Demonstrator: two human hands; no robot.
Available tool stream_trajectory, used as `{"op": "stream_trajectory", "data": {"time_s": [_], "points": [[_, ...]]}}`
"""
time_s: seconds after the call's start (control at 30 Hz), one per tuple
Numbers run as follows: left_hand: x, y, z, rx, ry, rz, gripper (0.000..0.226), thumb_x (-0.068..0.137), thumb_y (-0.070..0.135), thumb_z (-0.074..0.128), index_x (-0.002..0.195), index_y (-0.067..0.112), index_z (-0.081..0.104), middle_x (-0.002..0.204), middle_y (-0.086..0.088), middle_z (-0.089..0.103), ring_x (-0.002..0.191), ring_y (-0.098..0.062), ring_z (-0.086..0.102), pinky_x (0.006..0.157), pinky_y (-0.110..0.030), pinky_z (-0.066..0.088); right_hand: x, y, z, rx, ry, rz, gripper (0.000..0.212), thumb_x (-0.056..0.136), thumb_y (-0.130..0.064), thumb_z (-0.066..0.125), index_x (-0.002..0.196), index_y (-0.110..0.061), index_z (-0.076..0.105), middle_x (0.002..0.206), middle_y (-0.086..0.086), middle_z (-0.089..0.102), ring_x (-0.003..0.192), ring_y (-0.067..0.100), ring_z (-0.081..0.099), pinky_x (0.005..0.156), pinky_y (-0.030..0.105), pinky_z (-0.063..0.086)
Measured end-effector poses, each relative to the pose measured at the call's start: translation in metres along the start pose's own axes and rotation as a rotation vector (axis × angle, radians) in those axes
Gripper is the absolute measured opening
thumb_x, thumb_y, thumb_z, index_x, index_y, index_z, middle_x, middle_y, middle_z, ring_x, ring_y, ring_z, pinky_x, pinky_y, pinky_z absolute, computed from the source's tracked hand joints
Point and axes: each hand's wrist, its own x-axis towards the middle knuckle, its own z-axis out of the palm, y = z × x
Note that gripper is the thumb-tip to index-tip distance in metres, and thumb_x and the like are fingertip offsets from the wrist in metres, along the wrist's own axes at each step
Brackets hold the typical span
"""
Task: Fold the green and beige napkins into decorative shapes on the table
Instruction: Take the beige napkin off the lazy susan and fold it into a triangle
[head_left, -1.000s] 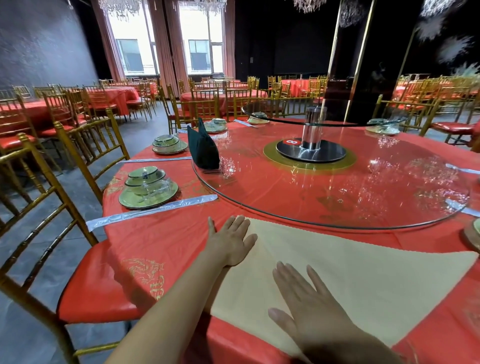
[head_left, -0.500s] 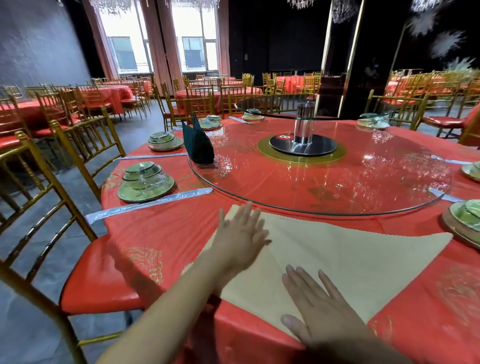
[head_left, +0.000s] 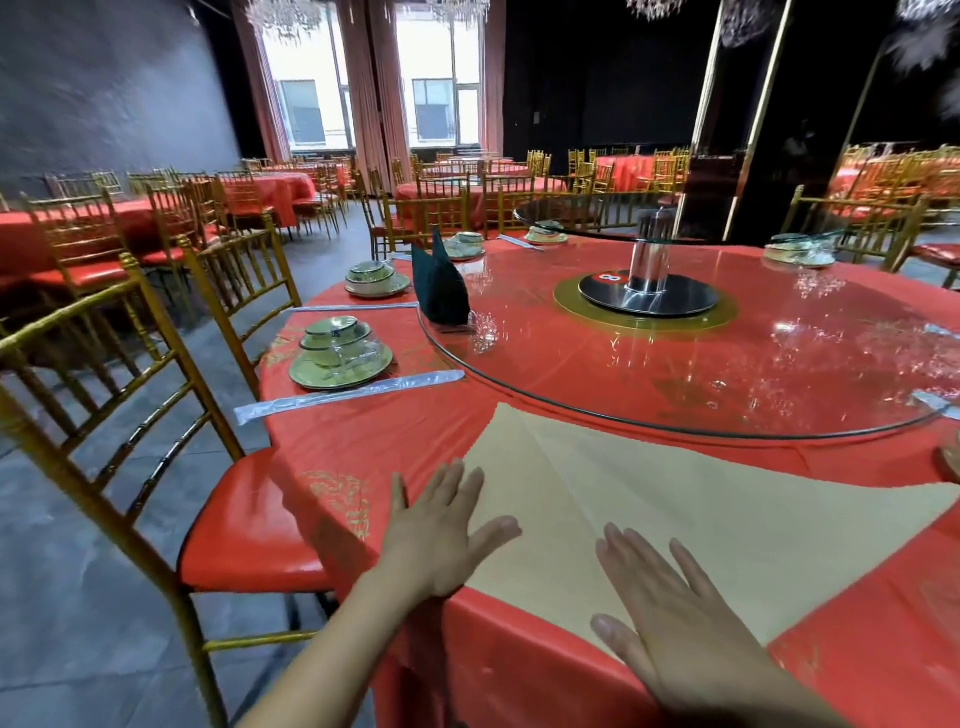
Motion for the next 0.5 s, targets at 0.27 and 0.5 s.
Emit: {"op": "stream_trajectory", "data": {"time_s": [0.27, 0.5], "points": [[0.004, 0.017, -0.027, 0.047, 0.250, 0.111, 0.088, 0.073, 0.063, 0.008, 0.148, 0.018, 0.018, 0.157, -0.006, 0.012, 0.145, -0.019, 0.011, 0.115, -0.048, 0.009, -0.002, -0.004, -0.008, 0.065, -0.176, 0.033, 0.068, 0.097, -0.050, 0.010, 0.115, -0.018, 0.066, 0.122, -0.002, 0.063, 0.131, 0.015, 0.040, 0.099, 0.037, 0.024], [0.006, 0.073, 0.007, -0.005, 0.008, 0.468, 0.098, 0.067, 0.072, -0.017, 0.147, 0.028, 0.018, 0.157, 0.010, 0.010, 0.144, -0.005, 0.003, 0.116, -0.037, 0.002, -0.002, -0.006, -0.019, 0.108, -0.314, 0.080, 0.070, 0.096, -0.053, 0.009, 0.116, -0.018, 0.066, 0.124, -0.001, 0.062, 0.118, 0.011, 0.056, 0.096, 0.038, 0.026]]}}
